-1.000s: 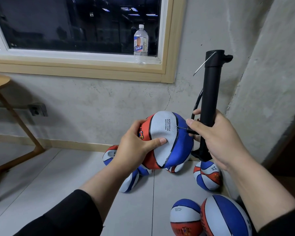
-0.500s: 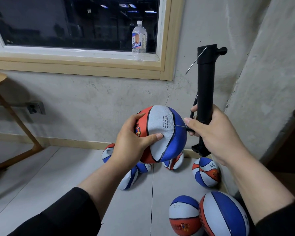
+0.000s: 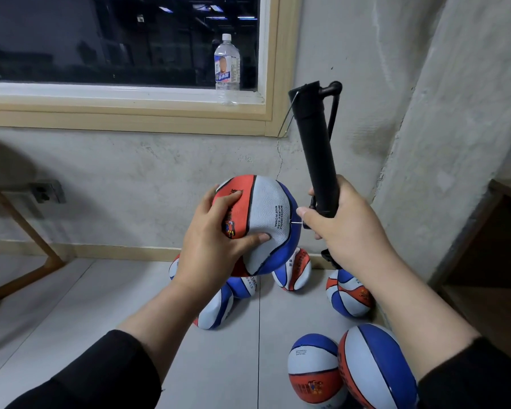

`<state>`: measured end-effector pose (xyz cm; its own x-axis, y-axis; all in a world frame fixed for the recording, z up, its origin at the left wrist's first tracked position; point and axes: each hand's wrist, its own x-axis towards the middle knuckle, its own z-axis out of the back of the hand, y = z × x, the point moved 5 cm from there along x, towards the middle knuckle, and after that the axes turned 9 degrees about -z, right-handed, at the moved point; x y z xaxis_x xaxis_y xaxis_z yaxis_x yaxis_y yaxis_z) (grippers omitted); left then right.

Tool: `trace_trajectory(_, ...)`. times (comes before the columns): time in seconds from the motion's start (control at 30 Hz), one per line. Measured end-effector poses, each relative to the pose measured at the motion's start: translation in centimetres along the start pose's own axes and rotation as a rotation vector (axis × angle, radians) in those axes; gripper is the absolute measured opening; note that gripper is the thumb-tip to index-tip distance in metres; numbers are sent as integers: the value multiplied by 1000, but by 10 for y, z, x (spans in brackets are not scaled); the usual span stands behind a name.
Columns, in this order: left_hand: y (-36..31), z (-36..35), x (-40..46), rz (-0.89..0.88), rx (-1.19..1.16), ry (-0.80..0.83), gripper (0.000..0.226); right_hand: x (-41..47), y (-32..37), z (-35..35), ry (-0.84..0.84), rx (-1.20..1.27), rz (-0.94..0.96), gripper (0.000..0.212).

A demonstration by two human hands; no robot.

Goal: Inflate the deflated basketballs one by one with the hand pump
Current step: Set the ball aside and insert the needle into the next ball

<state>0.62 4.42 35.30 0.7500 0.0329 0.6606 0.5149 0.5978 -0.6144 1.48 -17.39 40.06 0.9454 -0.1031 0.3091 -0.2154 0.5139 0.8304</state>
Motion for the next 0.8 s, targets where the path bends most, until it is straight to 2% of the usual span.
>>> trace_trajectory(0.23, -14, -3, -4, -49, 54, -65, 74, -3, 1, -5, -19, 22, 19, 27)
trace_trajectory(0.53, -25, -19, -10, -10, 41, -43, 71, -4, -9, -15, -44, 50, 0, 27)
trace_trajectory(0.63, -21, -17, -6, 3, 51, -3, 74, -1, -17, -15, 23, 144, -42, 25)
trace_trajectory(0.8, -6, -7, -3, 91, 56, -39, 65, 2, -19, -8, 92, 340, -90, 21)
